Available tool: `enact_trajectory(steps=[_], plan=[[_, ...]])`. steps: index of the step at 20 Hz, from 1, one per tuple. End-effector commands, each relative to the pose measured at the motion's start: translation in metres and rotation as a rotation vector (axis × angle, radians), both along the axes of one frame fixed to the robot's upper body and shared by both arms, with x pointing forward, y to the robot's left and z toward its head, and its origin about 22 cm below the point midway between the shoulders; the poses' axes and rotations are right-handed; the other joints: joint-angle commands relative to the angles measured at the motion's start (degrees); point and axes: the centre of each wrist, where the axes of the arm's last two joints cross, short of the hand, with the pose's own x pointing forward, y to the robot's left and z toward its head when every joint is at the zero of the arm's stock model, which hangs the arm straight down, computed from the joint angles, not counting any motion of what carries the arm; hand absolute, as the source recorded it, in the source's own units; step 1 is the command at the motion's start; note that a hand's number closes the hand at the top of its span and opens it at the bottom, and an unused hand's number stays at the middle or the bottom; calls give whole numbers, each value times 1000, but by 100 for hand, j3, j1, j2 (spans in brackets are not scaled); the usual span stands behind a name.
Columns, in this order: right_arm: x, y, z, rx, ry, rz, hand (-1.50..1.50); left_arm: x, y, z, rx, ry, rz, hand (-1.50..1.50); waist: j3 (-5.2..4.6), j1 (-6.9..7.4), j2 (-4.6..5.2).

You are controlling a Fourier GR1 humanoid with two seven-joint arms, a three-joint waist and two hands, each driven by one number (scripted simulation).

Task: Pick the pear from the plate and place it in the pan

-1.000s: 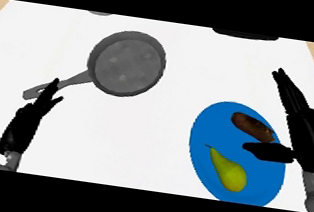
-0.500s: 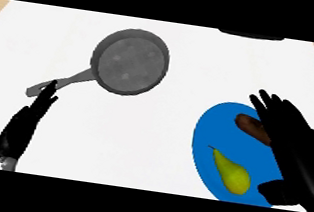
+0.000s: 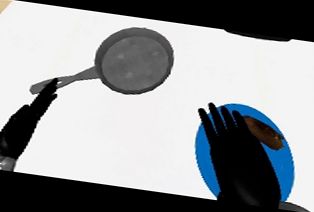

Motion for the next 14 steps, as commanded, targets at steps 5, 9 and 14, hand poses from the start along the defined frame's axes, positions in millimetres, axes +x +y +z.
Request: enact_trajectory(steps=[5, 9, 14], plan=[[10, 47, -27, -227, 105, -136, -150, 5, -8, 4, -20, 3, 17, 0, 6, -67, 11], [16, 60, -46, -361, 132, -151, -150, 4, 7, 8, 2, -4, 12, 0, -4, -33, -2], [22, 61, -62, -448, 199, -196, -150, -5, 3, 2, 3, 10, 15, 0, 2, -83, -22]])
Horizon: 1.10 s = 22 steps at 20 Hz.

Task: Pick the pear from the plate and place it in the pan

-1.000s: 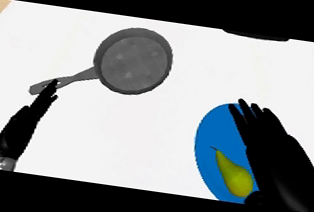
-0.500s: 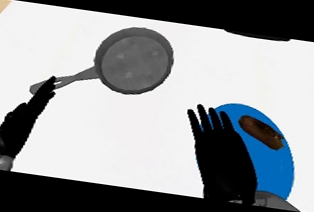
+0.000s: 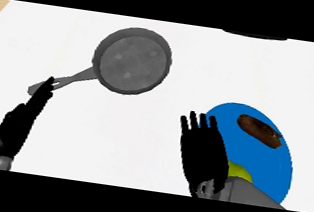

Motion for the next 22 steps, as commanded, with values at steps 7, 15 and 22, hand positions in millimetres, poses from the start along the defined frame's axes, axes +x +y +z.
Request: enact_trajectory(steps=[7, 15, 22], plan=[[3, 39, -22, -286, 49, -164, -150, -5, 0, 0, -7, 11, 6, 0, 10, -25, -1], [4, 38, -38, -385, 52, -222, -150, -5, -13, 4, 9, -10, 10, 0, 15, -83, -14], [3, 29, -51, -428, 83, -258, -150, -8, 2, -12, -11, -3, 14, 0, 11, -84, 11]])
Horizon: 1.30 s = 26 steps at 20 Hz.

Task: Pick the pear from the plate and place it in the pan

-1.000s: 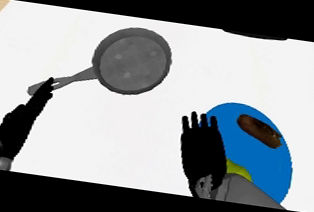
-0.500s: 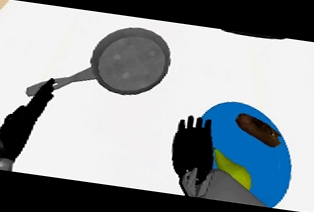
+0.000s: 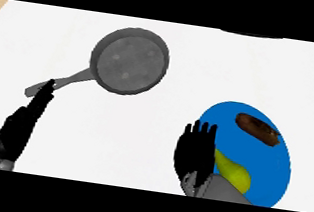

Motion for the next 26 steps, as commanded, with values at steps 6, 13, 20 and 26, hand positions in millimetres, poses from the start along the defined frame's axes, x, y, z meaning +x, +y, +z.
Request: enact_trajectory(steps=[6, 13, 20, 26], plan=[[-5, 0, -5, -223, -19, -150, -150, -15, 3, 5, -4, 5, -28, 0, 6, 58, 1], [-8, -12, -20, -238, 2, -174, -150, -15, 5, -5, 3, 0, -17, 0, 7, 56, 17], [-6, -10, -25, -219, -11, -181, -150, 3, 17, 1, 6, -10, -8, 0, 8, 47, 29], [0, -40, -33, -126, -25, -162, 150, -7, -8, 15, 3, 2, -22, 0, 12, 63, 27]])
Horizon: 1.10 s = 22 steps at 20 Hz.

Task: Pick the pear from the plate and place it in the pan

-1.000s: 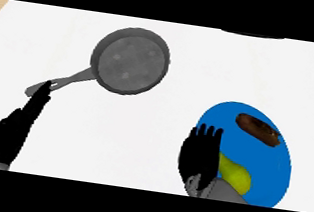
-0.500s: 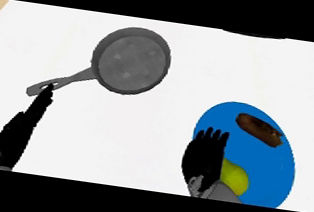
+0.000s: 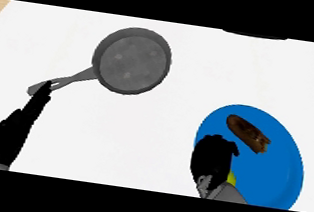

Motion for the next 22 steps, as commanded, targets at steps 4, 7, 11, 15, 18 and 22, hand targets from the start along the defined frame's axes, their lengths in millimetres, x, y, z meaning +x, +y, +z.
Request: enact_trajectory(steps=[4, 7, 11, 15, 18, 22], plan=[[-1, 6, -21, 78, -13, -84, 150, 10, 2, -2, -3, 13, -7, 0, 5, -7, 25], [-7, -5, -9, 179, -60, -272, 150, 0, -7, -13, -5, 12, 5, 0, 7, -61, 20], [-2, -53, 10, 425, -232, -654, 150, -2, 11, -10, -2, 15, 70, 0, 45, -366, -24], [-14, -67, 14, 553, -308, -875, 150, -5, 11, -9, -11, 13, 54, 0, 34, -304, -37], [-18, -47, 31, 532, -459, -898, 150, -7, 6, -16, -8, 35, 29, 0, -4, -193, -35], [-21, -26, 67, 525, -759, -796, 150, -2, 4, -7, 9, 15, 18, 0, -13, -106, -75]])
